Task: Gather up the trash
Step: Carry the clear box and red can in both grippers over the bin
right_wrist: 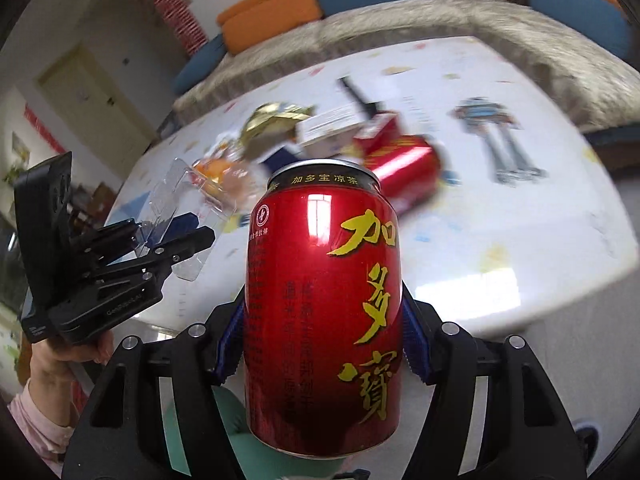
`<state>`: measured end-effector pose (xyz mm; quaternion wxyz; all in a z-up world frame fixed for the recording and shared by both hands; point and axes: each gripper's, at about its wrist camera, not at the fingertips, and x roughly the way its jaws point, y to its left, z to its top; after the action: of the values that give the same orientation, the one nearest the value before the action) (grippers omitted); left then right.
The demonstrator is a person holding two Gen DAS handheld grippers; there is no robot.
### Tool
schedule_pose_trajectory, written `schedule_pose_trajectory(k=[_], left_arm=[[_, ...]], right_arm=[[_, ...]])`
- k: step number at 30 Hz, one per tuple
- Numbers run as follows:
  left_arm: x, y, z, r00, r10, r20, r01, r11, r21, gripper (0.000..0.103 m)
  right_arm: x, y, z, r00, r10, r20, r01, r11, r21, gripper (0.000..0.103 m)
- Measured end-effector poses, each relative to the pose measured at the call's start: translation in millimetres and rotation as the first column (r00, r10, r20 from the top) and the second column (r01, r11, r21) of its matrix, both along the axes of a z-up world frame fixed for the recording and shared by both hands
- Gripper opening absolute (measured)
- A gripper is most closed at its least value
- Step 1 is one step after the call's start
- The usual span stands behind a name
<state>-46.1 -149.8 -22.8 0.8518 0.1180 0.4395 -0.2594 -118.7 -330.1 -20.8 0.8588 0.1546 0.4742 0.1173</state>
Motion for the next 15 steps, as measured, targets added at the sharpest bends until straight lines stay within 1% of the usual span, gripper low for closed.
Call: schedule_pose_trajectory(k=[2,4,5,7,8,10,11,13,15], left_arm=[[-15,-46,3,0.997,-0.078,0.006,0.078,0.997,-0.008,0.029],[-31,-90,2,0.988,-0.152,0.002,0.152,0.988,-0.012,0.029],[-42,-116,0,0.981,-0.195,-0.002,0.195,0.981,-0.012,0.029],[-63,-162,-8,0.963,-0.269,-0.016,0.269,0.963,-0.012,0.029],[-77,-188,-14,0.95,-0.311,-0.027,0.311,0.951,-0.009,0.029],[-102,-231,-29,0.923,-0.382,-0.05,0.382,0.924,-0.006,0.029],[-117,-256,-39,0.905,-0.421,-0.067,0.422,0.907,-0.003,0.029],[-146,-295,-60,0.87,-0.481,-0.108,0.484,0.875,-0.004,0.029],[-177,-333,-87,0.827,-0.538,-0.164,0.545,0.839,-0.005,0.029]], right_arm=[[-26,-38,1,0.998,-0.07,0.004,0.07,0.998,-0.006,0.065],[-62,-86,-1,0.987,-0.162,-0.002,0.162,0.987,-0.011,0.065],[-77,-104,-4,0.979,-0.202,-0.008,0.201,0.979,-0.015,0.065],[-118,-148,-13,0.955,-0.296,-0.028,0.296,0.955,-0.017,0.065],[-137,-165,-20,0.94,-0.34,-0.039,0.339,0.941,-0.018,0.065],[-179,-205,-40,0.898,-0.434,-0.072,0.434,0.901,-0.015,0.066],[-195,-216,-48,0.88,-0.468,-0.085,0.468,0.884,-0.015,0.066],[-239,-246,-72,0.826,-0.549,-0.13,0.552,0.834,-0.013,0.066],[-273,-266,-94,0.779,-0.604,-0.169,0.612,0.791,-0.007,0.066]])
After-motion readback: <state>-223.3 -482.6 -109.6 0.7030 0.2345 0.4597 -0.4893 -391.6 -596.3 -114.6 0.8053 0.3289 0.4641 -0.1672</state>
